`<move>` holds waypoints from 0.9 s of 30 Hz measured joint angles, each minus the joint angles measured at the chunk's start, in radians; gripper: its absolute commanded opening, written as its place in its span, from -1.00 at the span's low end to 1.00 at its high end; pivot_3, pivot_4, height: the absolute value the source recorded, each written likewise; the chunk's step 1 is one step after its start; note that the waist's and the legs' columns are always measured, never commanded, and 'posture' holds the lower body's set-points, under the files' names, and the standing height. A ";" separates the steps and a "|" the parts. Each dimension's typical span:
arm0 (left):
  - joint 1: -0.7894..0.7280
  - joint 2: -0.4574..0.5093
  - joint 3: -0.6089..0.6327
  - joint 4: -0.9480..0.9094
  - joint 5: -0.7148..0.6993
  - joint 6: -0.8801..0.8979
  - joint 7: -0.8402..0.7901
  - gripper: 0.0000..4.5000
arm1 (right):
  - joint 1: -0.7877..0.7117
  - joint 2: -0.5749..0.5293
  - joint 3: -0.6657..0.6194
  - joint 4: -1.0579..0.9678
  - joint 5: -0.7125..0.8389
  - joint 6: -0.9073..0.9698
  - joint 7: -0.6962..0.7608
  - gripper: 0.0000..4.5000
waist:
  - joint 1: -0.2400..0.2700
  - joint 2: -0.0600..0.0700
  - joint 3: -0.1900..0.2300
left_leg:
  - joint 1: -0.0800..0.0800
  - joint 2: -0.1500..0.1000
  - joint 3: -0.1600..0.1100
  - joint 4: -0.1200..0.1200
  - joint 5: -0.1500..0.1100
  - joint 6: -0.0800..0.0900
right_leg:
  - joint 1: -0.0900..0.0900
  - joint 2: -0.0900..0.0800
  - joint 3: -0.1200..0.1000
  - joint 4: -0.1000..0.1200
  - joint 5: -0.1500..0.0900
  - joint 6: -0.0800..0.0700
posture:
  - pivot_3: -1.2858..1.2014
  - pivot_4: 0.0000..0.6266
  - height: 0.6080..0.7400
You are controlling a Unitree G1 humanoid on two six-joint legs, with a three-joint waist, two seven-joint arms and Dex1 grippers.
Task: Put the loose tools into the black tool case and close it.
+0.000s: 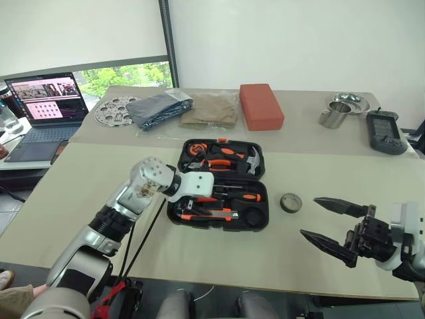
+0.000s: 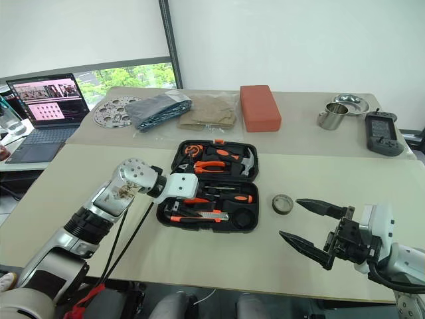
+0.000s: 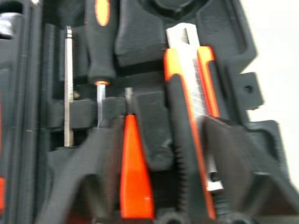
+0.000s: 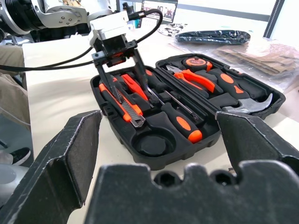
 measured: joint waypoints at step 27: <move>0.048 -0.133 0.159 0.203 -0.291 -0.260 -0.110 -0.99 | 0.007 0.002 0.016 -0.005 0.000 0.000 -0.023 1.00 | 0.001 -0.001 0.000 | 0.000 0.000 0.000 0.002 0.000 0.000 | -0.001 0.000 0.000 0.003 0.000 0.000 | 0.03 -0.52 1.00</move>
